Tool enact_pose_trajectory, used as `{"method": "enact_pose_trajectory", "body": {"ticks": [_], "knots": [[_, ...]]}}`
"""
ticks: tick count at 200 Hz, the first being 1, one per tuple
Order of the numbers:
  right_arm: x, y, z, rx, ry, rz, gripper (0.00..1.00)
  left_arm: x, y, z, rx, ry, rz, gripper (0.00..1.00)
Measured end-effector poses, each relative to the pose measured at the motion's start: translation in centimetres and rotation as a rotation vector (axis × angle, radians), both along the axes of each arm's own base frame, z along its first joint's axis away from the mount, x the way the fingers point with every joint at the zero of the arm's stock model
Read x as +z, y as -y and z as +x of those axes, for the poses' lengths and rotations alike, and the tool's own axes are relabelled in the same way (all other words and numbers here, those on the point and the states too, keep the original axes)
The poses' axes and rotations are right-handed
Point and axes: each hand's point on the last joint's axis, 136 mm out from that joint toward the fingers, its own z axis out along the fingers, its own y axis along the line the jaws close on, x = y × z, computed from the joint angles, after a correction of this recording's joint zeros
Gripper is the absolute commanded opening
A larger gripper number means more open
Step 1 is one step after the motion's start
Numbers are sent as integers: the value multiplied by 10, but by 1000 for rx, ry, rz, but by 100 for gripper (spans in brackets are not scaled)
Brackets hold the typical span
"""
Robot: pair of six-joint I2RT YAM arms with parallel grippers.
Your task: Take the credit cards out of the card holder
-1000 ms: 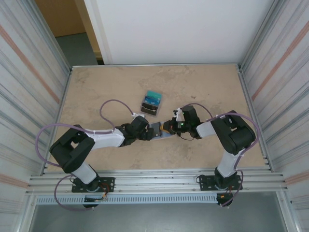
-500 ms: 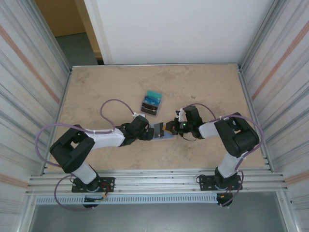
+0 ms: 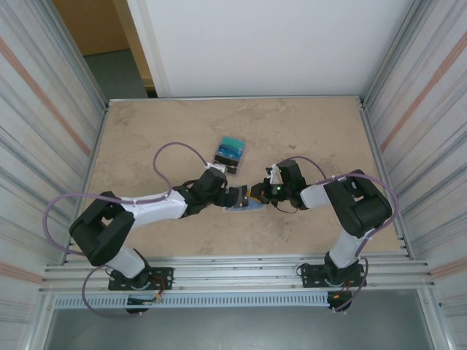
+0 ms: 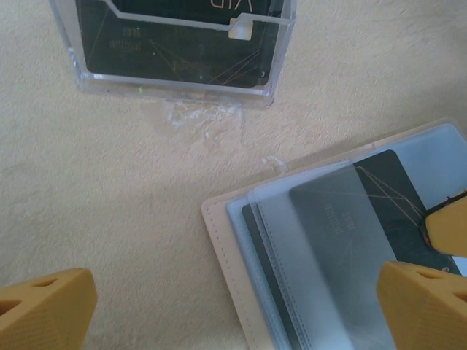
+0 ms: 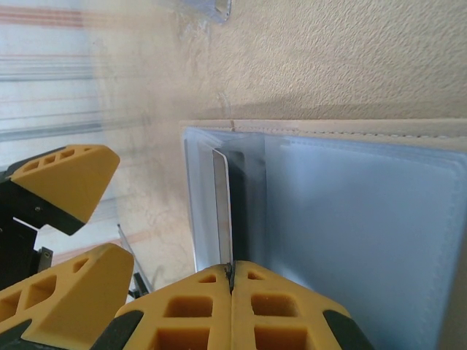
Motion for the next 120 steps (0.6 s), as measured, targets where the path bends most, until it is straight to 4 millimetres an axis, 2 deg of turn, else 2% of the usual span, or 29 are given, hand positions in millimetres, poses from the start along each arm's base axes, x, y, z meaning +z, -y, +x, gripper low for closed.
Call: {"method": "enact_pose_trajectory", "body": {"ticks": [46, 120], "knots": [[0, 0, 0, 0, 0, 0, 5, -30, 3, 2, -18, -54, 67, 99], [2, 3, -2, -11, 1, -10, 4, -31, 0, 2, -10, -54, 82, 99]]}}
